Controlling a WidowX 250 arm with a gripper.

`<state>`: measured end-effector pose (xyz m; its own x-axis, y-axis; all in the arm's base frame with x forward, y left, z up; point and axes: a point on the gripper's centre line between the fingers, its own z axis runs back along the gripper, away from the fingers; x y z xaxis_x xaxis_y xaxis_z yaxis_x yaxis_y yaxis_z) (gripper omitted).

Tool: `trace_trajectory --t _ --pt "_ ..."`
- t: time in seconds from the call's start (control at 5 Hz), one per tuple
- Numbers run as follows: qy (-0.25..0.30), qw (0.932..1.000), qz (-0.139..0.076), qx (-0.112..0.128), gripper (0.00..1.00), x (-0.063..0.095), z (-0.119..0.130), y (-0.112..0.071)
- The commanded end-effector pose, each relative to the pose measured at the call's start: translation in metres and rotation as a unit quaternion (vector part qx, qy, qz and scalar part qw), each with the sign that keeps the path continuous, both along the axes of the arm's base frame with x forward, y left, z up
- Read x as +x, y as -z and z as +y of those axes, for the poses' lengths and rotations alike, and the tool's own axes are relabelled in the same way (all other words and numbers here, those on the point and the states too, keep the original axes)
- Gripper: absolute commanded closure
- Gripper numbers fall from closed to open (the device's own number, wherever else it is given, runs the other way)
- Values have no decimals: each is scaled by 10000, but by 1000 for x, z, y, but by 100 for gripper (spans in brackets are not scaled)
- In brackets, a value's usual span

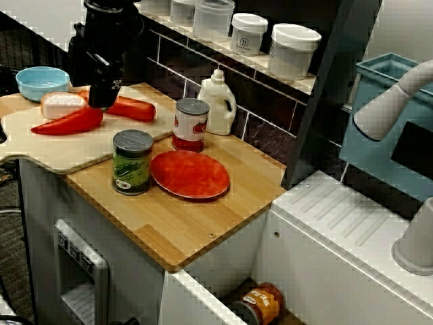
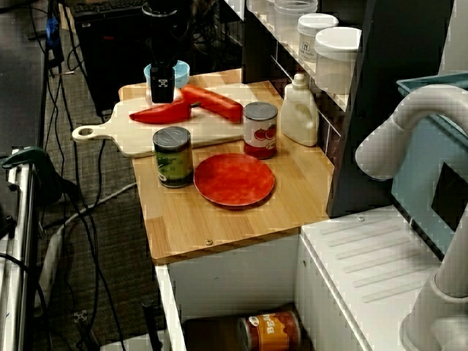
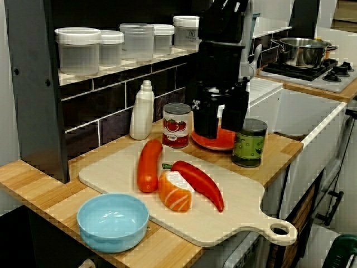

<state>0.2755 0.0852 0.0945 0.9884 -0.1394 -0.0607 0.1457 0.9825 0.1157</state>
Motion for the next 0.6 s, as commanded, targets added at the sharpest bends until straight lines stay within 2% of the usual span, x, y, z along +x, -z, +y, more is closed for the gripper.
trace_trajectory --t 0.0,0.4 --pt "17 9999 -112 120 0 4 18 -3" --pt "100 9998 -49 194 0 1 21 5"
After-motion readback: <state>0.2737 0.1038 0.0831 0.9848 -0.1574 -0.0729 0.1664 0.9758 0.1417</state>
